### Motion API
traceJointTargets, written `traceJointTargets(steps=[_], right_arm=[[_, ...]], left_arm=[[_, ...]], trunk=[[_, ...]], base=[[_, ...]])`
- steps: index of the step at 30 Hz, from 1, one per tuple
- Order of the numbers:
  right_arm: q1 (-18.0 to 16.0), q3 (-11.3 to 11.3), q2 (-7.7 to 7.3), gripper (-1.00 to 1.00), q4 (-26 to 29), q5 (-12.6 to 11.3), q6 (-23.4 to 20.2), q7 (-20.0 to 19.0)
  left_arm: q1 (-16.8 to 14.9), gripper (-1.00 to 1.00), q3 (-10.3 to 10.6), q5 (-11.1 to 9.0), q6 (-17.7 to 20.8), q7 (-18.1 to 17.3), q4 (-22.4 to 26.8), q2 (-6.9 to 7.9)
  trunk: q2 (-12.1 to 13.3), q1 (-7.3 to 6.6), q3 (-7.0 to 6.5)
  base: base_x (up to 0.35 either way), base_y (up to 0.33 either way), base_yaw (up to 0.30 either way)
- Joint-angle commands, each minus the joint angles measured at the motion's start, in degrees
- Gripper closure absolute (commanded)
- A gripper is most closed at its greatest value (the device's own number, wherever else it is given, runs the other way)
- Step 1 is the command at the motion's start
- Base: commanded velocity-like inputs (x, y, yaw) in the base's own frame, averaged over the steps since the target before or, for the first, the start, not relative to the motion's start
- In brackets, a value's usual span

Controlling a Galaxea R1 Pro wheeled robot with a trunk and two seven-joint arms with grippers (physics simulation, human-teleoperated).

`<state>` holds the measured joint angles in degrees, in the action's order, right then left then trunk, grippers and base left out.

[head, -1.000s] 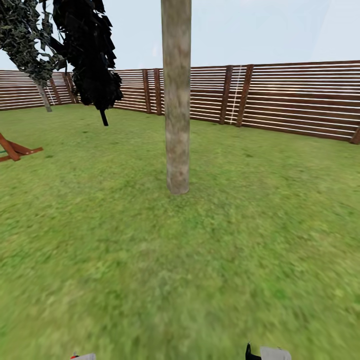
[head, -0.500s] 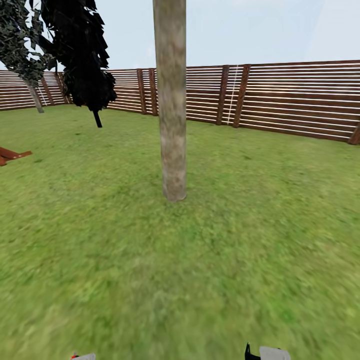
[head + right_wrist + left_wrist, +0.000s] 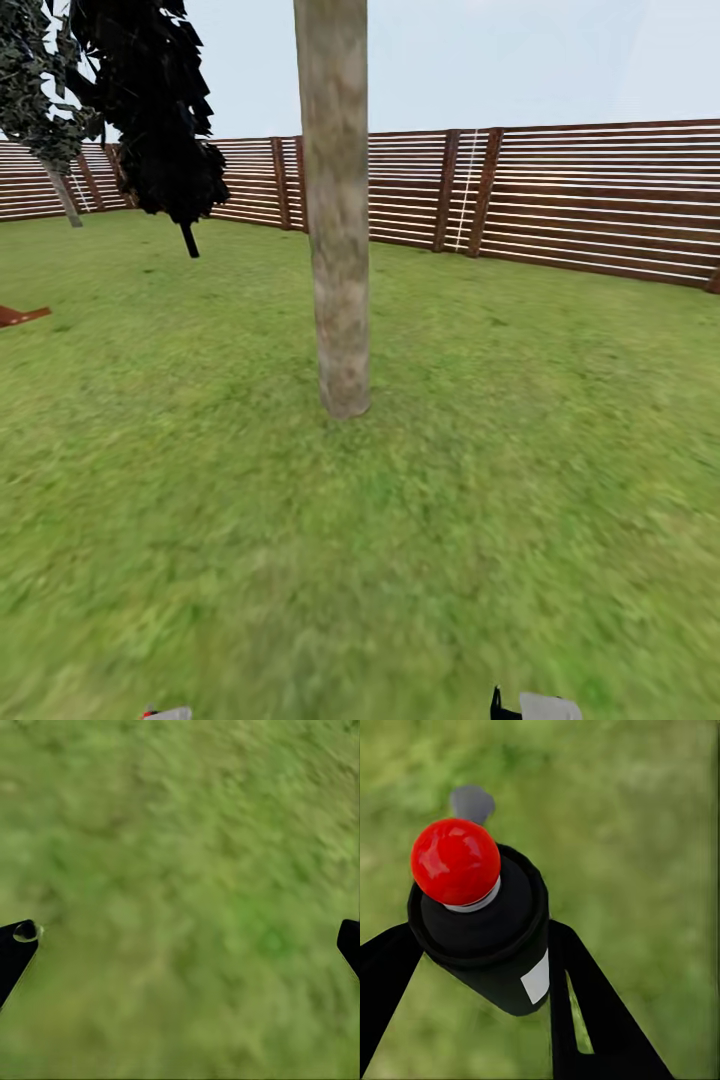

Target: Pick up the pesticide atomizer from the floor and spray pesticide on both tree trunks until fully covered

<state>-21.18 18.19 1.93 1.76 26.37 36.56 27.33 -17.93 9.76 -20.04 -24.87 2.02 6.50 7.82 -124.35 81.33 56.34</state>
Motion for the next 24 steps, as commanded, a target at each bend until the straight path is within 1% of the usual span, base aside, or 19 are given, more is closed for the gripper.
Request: traceJointTargets(steps=[1, 8, 24], right_arm=[[0.0, 0.0, 0.0, -1.0, 0.0, 0.0, 0.0, 0.0], [0.0, 0.0, 0.0, -1.0, 0.0, 0.0, 0.0, 0.0], [0.0, 0.0, 0.0, -1.0, 0.0, 0.0, 0.0, 0.0]], left_arm=[[0.0, 1.0, 0.0, 0.0, 0.0, 0.0, 0.0, 0.0], [0.0, 1.0, 0.0, 0.0, 0.0, 0.0, 0.0, 0.0], [0.0, 1.0, 0.0, -0.1, 0.0, 0.0, 0.0, 0.0]], trunk=[[0.0, 0.0, 0.0], [0.0, 0.0, 0.0], [0.0, 0.0, 0.0]], base=[[0.338, -0.074, -0.008], [0.338, -0.074, -0.187], [0.338, -0.074, -0.007]])
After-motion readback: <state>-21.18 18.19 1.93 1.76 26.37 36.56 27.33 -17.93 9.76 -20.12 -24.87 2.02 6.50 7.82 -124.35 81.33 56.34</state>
